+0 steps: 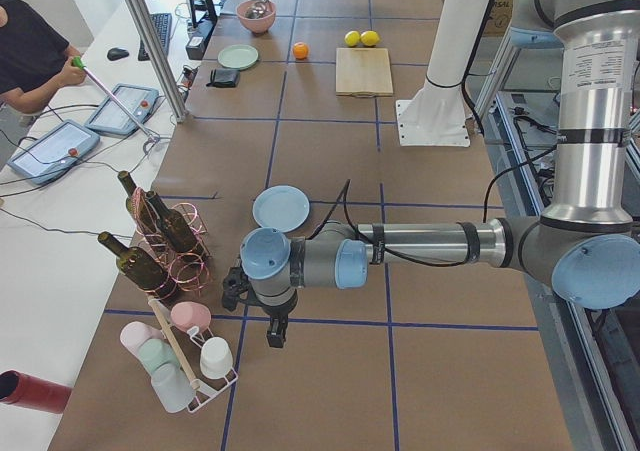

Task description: Pick orange to plate

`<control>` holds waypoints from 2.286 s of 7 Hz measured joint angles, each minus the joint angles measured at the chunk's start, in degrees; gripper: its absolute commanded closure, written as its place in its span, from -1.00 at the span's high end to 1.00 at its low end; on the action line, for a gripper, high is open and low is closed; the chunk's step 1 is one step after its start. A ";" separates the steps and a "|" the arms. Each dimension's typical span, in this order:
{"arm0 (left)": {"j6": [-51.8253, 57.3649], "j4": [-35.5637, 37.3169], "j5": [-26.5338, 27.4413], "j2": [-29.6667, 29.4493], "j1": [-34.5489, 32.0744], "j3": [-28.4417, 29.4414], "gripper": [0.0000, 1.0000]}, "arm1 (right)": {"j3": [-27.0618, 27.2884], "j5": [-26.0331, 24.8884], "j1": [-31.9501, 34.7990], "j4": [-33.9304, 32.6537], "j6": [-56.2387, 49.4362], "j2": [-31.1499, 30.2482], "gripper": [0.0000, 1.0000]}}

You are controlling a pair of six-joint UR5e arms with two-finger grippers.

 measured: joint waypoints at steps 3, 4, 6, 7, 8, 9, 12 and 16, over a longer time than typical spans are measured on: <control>0.56 -3.36 2.64 -0.78 0.09 -1.25 1.00 | 0.17 0.48 -0.45 1.72 -0.08 0.11 1.00; 0.57 -5.90 3.22 -1.65 0.13 -1.64 1.00 | 0.52 0.64 -1.63 3.39 0.18 0.17 1.00; 0.46 -11.54 3.17 -2.40 0.17 -2.97 1.00 | 4.51 0.89 -5.48 5.25 0.47 0.49 1.00; 0.41 -13.32 2.77 -3.16 0.17 -3.72 1.00 | 7.09 1.45 -7.55 5.48 0.68 1.34 1.00; 0.37 -14.06 1.67 -5.02 0.21 -3.94 1.00 | 8.56 2.90 -8.63 5.60 0.91 3.06 1.00; 0.25 -14.35 0.59 -6.83 0.37 -3.97 1.00 | 9.09 4.06 -9.08 5.76 0.98 5.22 1.00; -0.05 -14.69 -0.13 -8.20 4.04 -2.91 1.00 | 8.17 5.17 -9.57 6.37 1.08 9.88 1.00; -18.39 -18.84 0.27 -7.79 15.49 -3.29 0.96 | 6.91 2.14 -9.58 12.31 13.69 8.50 1.00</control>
